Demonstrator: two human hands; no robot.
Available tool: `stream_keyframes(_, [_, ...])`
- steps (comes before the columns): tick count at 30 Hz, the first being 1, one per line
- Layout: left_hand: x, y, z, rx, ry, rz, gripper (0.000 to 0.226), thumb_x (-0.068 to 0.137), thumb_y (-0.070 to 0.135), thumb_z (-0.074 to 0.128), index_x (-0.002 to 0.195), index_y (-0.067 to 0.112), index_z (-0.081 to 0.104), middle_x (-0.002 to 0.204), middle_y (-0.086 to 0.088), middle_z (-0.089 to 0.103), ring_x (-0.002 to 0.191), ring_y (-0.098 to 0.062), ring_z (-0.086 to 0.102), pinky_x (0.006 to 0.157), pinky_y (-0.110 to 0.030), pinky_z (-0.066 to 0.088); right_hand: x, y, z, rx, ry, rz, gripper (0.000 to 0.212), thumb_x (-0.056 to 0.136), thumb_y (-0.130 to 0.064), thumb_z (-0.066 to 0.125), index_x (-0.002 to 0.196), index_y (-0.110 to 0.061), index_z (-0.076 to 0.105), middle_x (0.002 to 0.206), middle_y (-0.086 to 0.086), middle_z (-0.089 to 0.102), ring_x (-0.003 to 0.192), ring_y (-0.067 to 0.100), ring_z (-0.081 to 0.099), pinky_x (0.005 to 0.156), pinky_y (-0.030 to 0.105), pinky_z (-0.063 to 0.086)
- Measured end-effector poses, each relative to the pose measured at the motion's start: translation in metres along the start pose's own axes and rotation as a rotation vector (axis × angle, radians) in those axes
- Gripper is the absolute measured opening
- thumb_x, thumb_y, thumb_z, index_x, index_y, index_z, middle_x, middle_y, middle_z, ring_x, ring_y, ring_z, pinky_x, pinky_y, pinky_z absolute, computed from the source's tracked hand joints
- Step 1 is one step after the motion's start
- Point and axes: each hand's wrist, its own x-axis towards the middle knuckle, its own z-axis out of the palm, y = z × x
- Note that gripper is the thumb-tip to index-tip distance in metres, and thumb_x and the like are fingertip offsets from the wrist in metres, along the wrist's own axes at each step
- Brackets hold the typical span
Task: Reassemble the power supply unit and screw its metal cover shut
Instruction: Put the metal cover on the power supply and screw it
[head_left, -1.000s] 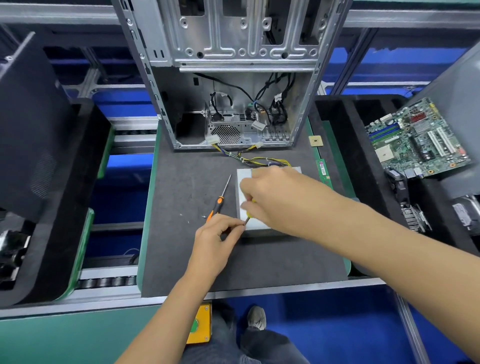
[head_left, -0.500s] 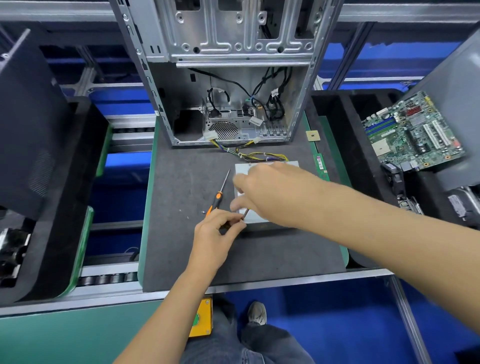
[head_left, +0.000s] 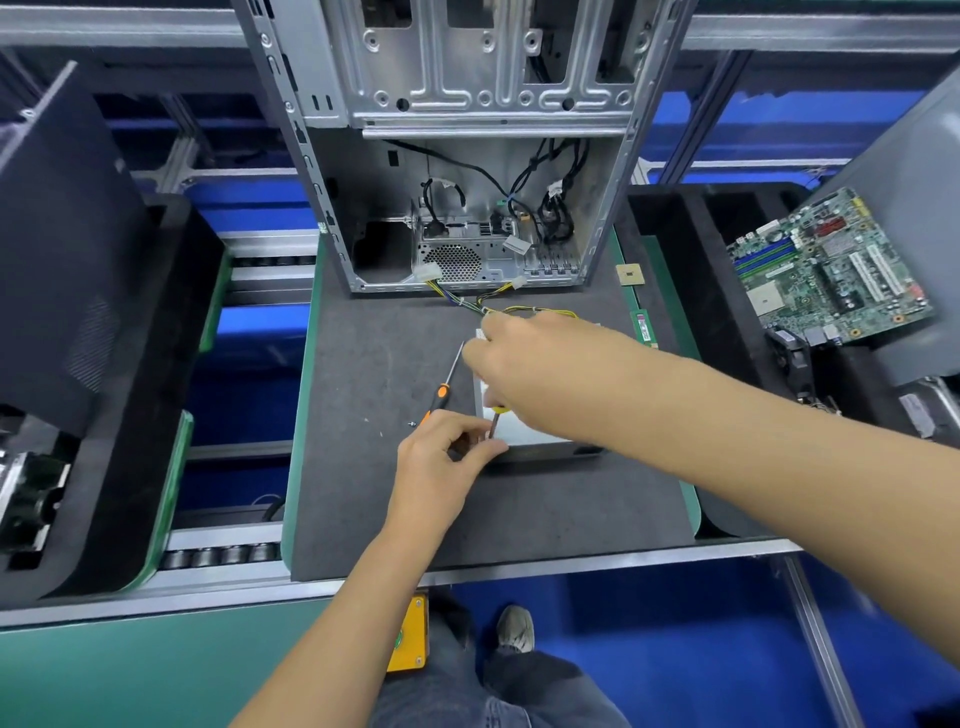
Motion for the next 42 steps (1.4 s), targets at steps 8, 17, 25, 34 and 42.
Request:
stream_keyframes(8, [0.012, 0.040, 0.002, -0.153, 0.174, 0.093, 0.038, 0.075, 0.008, 0.075, 0.076, 0.040, 0.054, 0.071, 0.023, 0.057, 0.065, 0.001, 0.048, 0.062, -0.010, 0.035, -0.001, -0.006, -0.008, 0.220, -0.107, 0.063, 0.026, 0.094, -0.023, 0.054, 0.110, -0.018, 0.034, 0.104, 0.005, 0.025, 0.087, 0.030, 0.050, 0.067, 0.041, 0.044])
stream_keyframes(17, [0.021, 0.051, -0.013, -0.299, -0.024, 0.115, 0.037, 0.074, 0.022, 0.080, 0.105, 0.033, 0.063, 0.090, 0.005, 0.064, 0.085, -0.017, 0.062, 0.080, -0.025, 0.050, 0.003, 0.008, -0.023, -0.066, 0.074, 0.106, 0.017, 0.101, -0.018, 0.045, 0.084, -0.016, 0.046, 0.067, 0.001, 0.026, 0.069, 0.027, 0.040, 0.057, 0.034, 0.036])
stream_keyframes(25, [0.026, 0.048, -0.017, -0.174, -0.162, 0.163, 0.014, 0.083, 0.036, 0.065, 0.074, 0.041, 0.055, 0.067, 0.014, 0.053, 0.060, -0.004, 0.039, 0.059, -0.017, 0.033, -0.007, 0.009, -0.022, 0.155, -0.035, 0.052, 0.020, 0.092, -0.025, 0.061, 0.110, -0.017, 0.055, 0.097, 0.004, 0.048, 0.087, 0.031, 0.056, 0.071, 0.041, 0.050])
stream_keyframes(34, [0.038, 0.041, -0.024, -0.299, -0.178, 0.069, 0.046, 0.078, 0.033, 0.072, 0.120, 0.035, 0.051, 0.085, 0.014, 0.070, 0.081, -0.005, 0.062, 0.078, -0.028, 0.046, -0.013, 0.009, -0.006, 0.352, 0.028, 0.076, 0.029, 0.096, -0.027, 0.060, 0.122, -0.021, 0.050, 0.103, -0.003, 0.031, 0.091, 0.029, 0.055, 0.073, 0.042, 0.048])
stream_keyframes(42, [0.041, 0.048, -0.016, -0.282, -0.079, 0.076, 0.052, 0.061, 0.037, 0.087, 0.104, 0.050, 0.059, 0.079, 0.007, 0.067, 0.069, -0.010, 0.058, 0.067, -0.018, 0.048, -0.008, 0.009, 0.000, 0.106, 0.191, 0.186, 0.030, 0.100, -0.046, 0.047, 0.099, -0.017, 0.054, 0.080, 0.001, 0.036, 0.080, 0.029, 0.054, 0.063, 0.035, 0.035])
